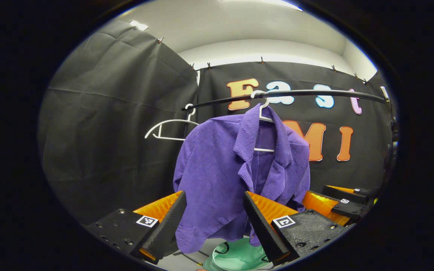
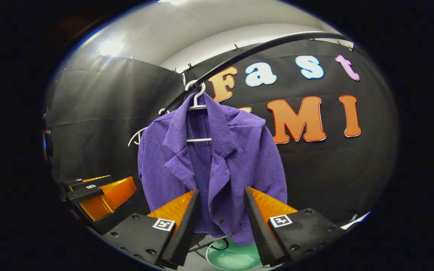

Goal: Grasp the clothes on the hanger with both hands and then place them into the laundry hamper below.

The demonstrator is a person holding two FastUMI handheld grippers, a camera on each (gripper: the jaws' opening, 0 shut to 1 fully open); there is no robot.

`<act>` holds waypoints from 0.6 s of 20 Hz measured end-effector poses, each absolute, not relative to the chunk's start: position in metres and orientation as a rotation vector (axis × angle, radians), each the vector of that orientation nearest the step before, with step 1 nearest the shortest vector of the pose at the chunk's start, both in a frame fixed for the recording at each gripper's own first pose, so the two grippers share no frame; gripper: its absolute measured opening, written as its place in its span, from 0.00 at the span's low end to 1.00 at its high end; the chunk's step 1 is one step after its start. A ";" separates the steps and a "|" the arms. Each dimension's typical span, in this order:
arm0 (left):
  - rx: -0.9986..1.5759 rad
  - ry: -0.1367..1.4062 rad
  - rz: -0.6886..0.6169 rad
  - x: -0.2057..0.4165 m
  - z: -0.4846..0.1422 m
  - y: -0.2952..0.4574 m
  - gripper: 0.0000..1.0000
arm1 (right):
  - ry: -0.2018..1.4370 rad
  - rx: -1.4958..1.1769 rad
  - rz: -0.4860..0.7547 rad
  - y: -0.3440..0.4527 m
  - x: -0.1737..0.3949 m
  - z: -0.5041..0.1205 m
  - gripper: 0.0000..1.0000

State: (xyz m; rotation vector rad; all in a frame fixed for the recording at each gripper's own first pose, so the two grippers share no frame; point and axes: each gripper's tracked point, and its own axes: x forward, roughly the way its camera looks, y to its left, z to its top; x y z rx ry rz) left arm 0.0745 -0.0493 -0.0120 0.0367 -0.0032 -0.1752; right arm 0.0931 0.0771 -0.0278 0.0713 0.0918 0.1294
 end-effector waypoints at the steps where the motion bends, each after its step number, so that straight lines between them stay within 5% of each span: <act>1: 0.033 0.004 -0.183 0.078 -0.014 -0.053 0.95 | 0.097 0.071 0.131 0.079 0.101 -0.030 0.64; 2: 0.033 0.010 -0.189 0.082 -0.016 -0.054 0.95 | 0.101 0.072 0.136 0.081 0.110 -0.033 0.70; 3: 0.034 0.016 -0.194 0.086 -0.018 -0.056 0.95 | 0.110 0.078 0.140 0.084 0.118 -0.037 0.59; 4: 0.038 0.019 -0.196 0.089 -0.020 -0.058 0.93 | 0.123 0.084 0.145 0.086 0.127 -0.041 0.59; 5: 0.042 0.017 -0.201 0.092 -0.020 -0.059 0.93 | 0.130 0.089 0.143 0.086 0.136 -0.046 0.69; 8: 0.047 0.020 -0.207 0.100 -0.022 -0.063 0.96 | 0.161 0.110 0.149 0.092 0.160 -0.060 0.38; 9: 0.042 0.022 -0.206 0.101 -0.023 -0.064 0.93 | 0.178 0.117 0.144 0.093 0.165 -0.067 0.46; 10: 0.038 0.024 -0.205 0.102 -0.023 -0.063 0.93 | 0.195 0.131 0.144 0.093 0.171 -0.073 0.38; 12: 0.036 0.024 -0.199 0.102 -0.023 -0.061 0.96 | 0.223 0.160 0.138 0.095 0.184 -0.084 0.38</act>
